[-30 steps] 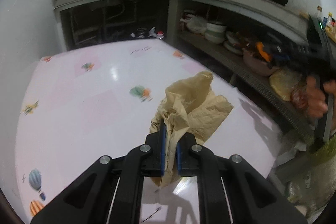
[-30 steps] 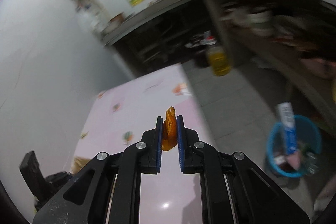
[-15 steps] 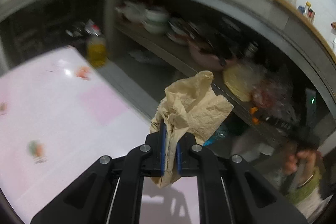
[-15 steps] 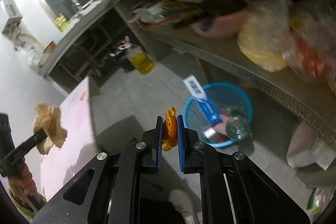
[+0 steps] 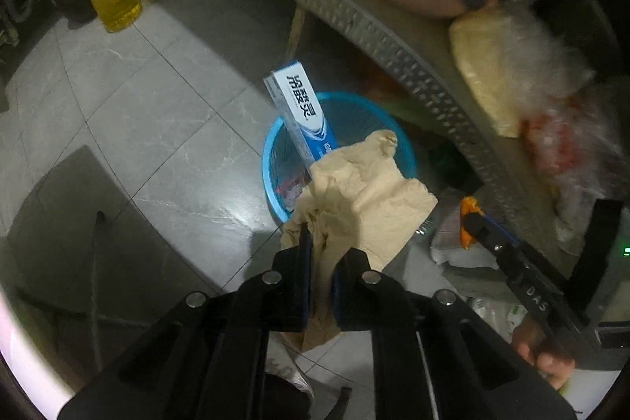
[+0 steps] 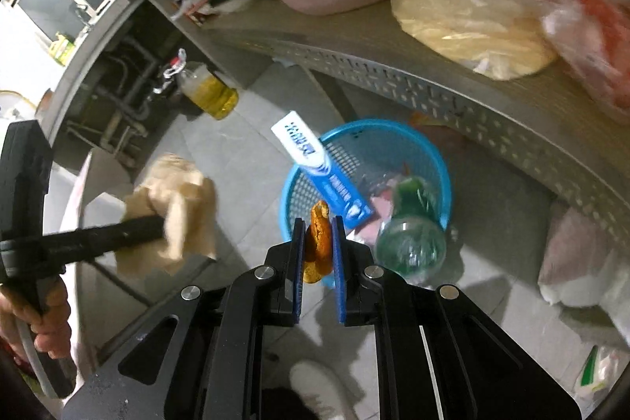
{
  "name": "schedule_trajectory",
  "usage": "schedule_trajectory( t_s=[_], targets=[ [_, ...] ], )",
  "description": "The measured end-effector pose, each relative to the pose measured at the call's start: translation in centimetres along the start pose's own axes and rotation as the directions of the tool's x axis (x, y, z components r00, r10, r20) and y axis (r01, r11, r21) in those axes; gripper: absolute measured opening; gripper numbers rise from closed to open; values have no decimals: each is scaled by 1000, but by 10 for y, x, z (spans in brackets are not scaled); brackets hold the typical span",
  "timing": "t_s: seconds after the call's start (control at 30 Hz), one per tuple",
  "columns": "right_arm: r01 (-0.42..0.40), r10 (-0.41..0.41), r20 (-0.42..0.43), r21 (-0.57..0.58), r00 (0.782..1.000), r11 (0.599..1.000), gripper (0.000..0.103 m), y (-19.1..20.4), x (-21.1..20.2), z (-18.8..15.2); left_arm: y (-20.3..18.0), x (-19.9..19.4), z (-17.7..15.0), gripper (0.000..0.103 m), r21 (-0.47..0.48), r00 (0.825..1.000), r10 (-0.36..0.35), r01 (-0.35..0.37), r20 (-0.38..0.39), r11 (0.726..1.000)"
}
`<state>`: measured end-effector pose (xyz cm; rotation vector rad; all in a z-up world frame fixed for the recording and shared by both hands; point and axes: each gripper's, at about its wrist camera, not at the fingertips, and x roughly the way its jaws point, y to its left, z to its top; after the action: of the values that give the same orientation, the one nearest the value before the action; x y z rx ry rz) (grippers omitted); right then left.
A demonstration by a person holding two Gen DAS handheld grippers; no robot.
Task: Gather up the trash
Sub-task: 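Carry the cloth and orange peel over to the blue wastebasket, then open both grippers over the wastebasket to drop cloth and peel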
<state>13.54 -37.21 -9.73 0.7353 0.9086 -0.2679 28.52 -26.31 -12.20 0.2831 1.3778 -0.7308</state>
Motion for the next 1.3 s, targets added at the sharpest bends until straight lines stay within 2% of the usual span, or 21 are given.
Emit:
schedule_trajectory(
  t_s=[0.03, 0.1, 0.13, 0.17, 0.23, 0.3, 0.43, 0.57, 0.7, 0.83, 0.97, 1.07, 1.23, 1.3],
  targets=[
    [3, -3, 5, -6, 1000, 1000, 13, -1, 8, 7, -4, 11, 6, 11, 1, 1000, 0, 0, -18, 1000],
    [14, -14, 5, -19, 1000, 1000, 19, -2, 26, 19, -11, 35, 16, 24, 2, 998, 5, -5, -61, 1000],
    [27, -27, -2, -20, 1000, 999, 25, -4, 37, 25, -13, 45, 19, 40, 2, 997, 10, -10, -74, 1000],
    [39, -39, -17, -30, 999, 999, 32, -6, 51, 30, -14, 52, 22, 50, 2, 997, 8, -8, -79, 1000],
    [67, -69, -31, -57, 997, 996, 36, -8, 65, 34, -16, 61, 30, 52, -8, 997, 17, -18, -75, 1000],
    [107, -110, -33, -64, 993, 992, 38, -9, 72, 36, -15, 60, 32, 55, -39, 998, -4, 2, -63, 999],
    [99, -97, 26, -62, 995, 993, 49, -10, 53, 32, -14, 40, 32, 58, -36, 999, -33, 33, 16, 999],
    [97, -91, 84, -71, 992, 993, 51, -9, 31, 29, -17, 11, 29, 59, -21, 995, -35, 37, 93, 999],
    [101, -86, 143, -98, 986, 990, 53, -1, 3, 18, -18, -35, 12, 61, -10, 979, -55, 58, 196, 998],
    [101, -66, 215, -158, 974, 982, 59, 17, -38, -3, -20, -93, -25, 71, 34, 941, -77, 70, 331, 997],
    [98, -26, 275, -250, 961, 963, 71, 42, -87, -34, -17, -149, -80, 86, 45, 883, -58, 42, 466, 998],
    [104, -11, 308, -289, 951, 952, 81, 60, -114, -57, -13, -176, -127, 95, 4, 838, 2, -5, 545, 1000],
    [141, 0, 357, -368, 934, 919, 93, 86, -151, -100, -4, -204, -200, 97, -92, 775, 85, -34, 626, 995],
    [150, 7, 368, -397, 930, 905, 95, 96, -162, -113, -1, -209, -225, 97, -126, 754, 119, -48, 646, 991]
  ],
)
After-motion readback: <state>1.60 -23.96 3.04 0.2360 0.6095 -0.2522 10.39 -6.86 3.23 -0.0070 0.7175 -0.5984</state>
